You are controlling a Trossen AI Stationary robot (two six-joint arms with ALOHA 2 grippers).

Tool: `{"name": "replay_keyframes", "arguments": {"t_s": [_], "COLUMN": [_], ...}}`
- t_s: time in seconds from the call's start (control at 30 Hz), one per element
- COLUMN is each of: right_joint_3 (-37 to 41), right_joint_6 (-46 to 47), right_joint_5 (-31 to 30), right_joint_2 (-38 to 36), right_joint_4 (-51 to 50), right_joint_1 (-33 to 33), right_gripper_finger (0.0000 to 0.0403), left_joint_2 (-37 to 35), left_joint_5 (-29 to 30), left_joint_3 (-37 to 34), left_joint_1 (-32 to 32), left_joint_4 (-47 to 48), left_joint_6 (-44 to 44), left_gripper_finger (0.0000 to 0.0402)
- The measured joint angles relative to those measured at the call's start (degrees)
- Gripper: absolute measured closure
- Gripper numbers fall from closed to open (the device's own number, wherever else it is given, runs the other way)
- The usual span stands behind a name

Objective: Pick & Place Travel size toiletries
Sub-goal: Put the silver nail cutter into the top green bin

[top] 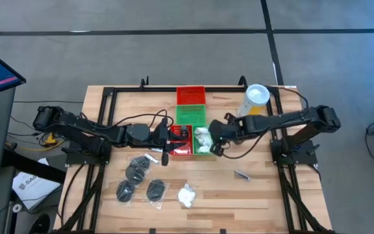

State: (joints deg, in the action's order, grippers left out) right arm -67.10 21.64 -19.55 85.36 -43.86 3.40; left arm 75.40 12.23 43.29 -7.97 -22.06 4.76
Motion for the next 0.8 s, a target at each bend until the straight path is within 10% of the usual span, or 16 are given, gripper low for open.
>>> {"name": "replay_keyframes", "arguments": {"t_s": [0.8], "right_joint_3": [-0.9], "right_joint_6": [-15.0], "right_joint_5": [9.3], "right_joint_2": [2.1], "right_joint_4": [16.9], "right_joint_1": [-17.7], "right_gripper_finger": [0.0368], "left_joint_2": [0.0], "left_joint_5": [0.3], "left_joint_3": [0.0], "left_joint_1": [0.0], "left_joint_4": [-0.4], "left_joint_6": [0.0], "left_gripper_finger": [0.0335]}}
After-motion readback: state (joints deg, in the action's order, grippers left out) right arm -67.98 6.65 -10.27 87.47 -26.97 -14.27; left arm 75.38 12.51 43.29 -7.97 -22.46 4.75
